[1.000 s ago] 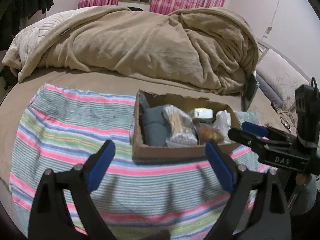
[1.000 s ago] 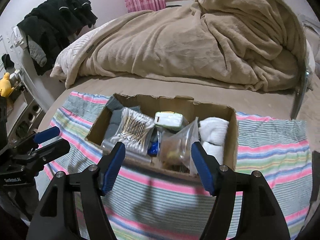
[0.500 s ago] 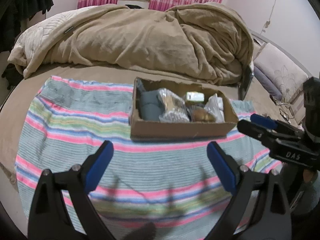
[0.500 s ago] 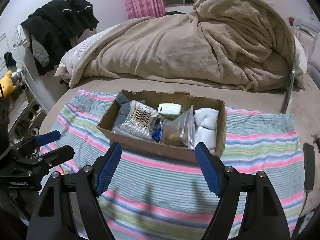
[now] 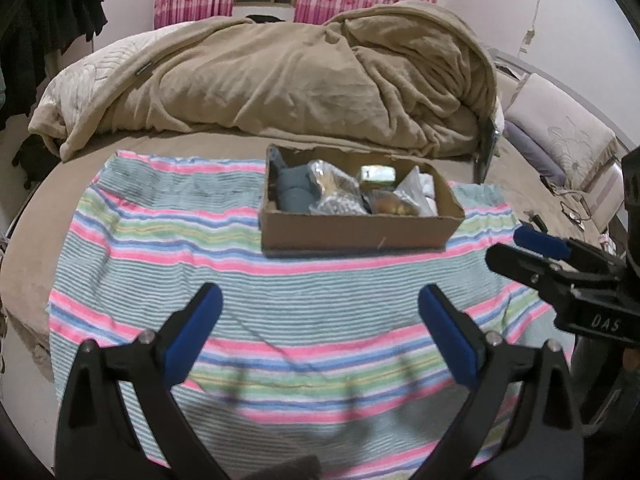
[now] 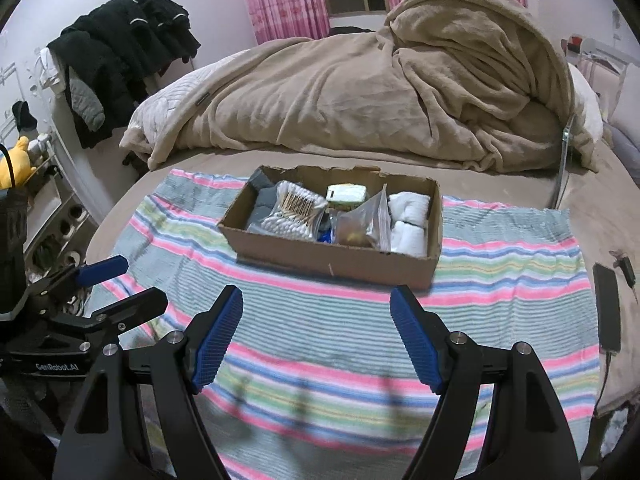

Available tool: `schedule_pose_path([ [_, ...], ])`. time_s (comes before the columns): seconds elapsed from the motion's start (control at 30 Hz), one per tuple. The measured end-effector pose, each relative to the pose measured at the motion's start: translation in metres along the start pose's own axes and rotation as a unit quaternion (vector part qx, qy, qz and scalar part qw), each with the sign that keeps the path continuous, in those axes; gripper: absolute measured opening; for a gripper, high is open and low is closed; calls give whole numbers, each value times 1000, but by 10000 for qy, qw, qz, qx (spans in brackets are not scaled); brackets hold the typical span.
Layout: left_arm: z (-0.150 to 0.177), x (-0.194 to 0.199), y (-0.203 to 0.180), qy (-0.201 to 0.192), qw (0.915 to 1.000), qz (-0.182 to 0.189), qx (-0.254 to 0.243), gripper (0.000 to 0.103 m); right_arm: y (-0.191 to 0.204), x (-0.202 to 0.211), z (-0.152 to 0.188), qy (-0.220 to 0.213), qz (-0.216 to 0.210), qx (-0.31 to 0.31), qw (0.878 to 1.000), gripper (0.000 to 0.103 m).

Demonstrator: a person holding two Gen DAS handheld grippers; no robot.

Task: Organize objects

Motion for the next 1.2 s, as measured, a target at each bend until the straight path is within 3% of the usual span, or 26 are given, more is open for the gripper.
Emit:
schedule_pose_path([
  [0.63,3,23,3,-268,9996,-73,-106,103,5,16,14,-36,361,181,9992,79],
  [1.2,2,20,5,-244,9996,-31,-102,103,4,10,16,32,345,172,9992,79],
])
Point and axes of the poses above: each gripper's, at about its wrist camera, not at the fingertips, and x roughly against the way its jaws point, y to its left, z to its underside, the point moved 10 cm from there along -x, roughly the way its jaws point, and after that the axes turned 6 degrees about -y, right-handed, at the moved point
